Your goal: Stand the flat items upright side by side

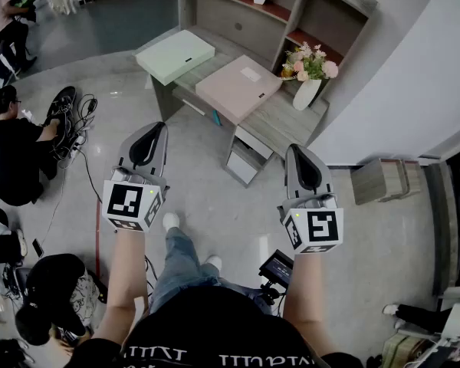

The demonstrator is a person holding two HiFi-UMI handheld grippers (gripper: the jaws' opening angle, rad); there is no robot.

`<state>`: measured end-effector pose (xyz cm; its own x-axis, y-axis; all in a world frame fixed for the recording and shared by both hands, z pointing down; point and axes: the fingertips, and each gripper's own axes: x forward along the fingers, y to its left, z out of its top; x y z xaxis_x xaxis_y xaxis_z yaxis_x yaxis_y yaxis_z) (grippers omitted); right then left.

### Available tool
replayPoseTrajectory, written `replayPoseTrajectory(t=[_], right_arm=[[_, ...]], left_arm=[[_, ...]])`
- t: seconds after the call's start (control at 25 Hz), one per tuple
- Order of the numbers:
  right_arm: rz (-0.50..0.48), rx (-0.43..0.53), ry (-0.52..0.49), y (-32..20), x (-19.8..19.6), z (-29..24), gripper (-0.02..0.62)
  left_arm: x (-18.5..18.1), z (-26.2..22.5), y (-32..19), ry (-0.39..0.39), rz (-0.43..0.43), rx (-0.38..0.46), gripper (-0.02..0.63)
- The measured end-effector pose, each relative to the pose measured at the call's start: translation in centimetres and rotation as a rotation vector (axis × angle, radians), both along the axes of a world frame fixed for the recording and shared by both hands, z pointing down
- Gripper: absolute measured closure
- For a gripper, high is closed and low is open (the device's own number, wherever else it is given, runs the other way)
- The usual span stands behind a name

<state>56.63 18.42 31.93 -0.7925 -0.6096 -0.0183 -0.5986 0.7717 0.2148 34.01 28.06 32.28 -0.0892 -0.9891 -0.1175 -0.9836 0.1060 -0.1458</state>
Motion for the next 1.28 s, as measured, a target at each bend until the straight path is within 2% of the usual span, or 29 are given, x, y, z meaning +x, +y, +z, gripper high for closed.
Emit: replayPoseTrajectory(t=[0.12, 0.24, 0.28, 0.32, 0.4, 0.68, 0.8, 1.12, 1.28], right_arm=[[0.026, 0.004, -0.019, -0.4, -0.4, 0.0, 0.581], [0.017, -0.06, -0.041, -0.5, -1.1, 0.3, 0.564], [-0.006, -0.092, -0.055, -0.5, -1.5, 0.4, 0.437], [-0.026, -0.116, -0.075, -0.5, -2.0, 0.3, 0.262], [-0.037, -0.128, -0.106, -0.8, -2.9, -0.1, 0.225], [-0.093, -0.194, -0.096, -1.8, -7.8, -0.1, 0.215], [-0.091, -0.192, -0.054, -2.9, -10.4, 0.2, 0.216], [-0.103, -0.165, -0.019, -7.2, -18.9, -0.3, 0.216], [-0.114, -0.168, -0.036, -9.3, -23.6, -0.7, 0.215]], left_arm=[[-0.5, -0.2, 0.5, -0.008, -0.009, 0.007, 0.594], [-1.2, -0.5, 1.1, -0.014, -0.014, 0.011, 0.594], [-1.5, -0.6, 1.3, -0.013, -0.018, 0.013, 0.594], [-1.9, -0.8, 1.5, -0.012, -0.024, 0.015, 0.595], [-3.0, -1.1, 1.7, -0.007, -0.038, 0.023, 0.594], [-7.4, -1.0, 0.7, 0.0, -0.072, 0.032, 0.594], [-10.0, -0.9, -0.1, 0.011, -0.094, 0.035, 0.594], [-19.3, -1.3, -3.4, 0.044, -0.151, 0.043, 0.594], [-24.3, -1.5, -5.4, 0.048, -0.155, 0.052, 0.594]])
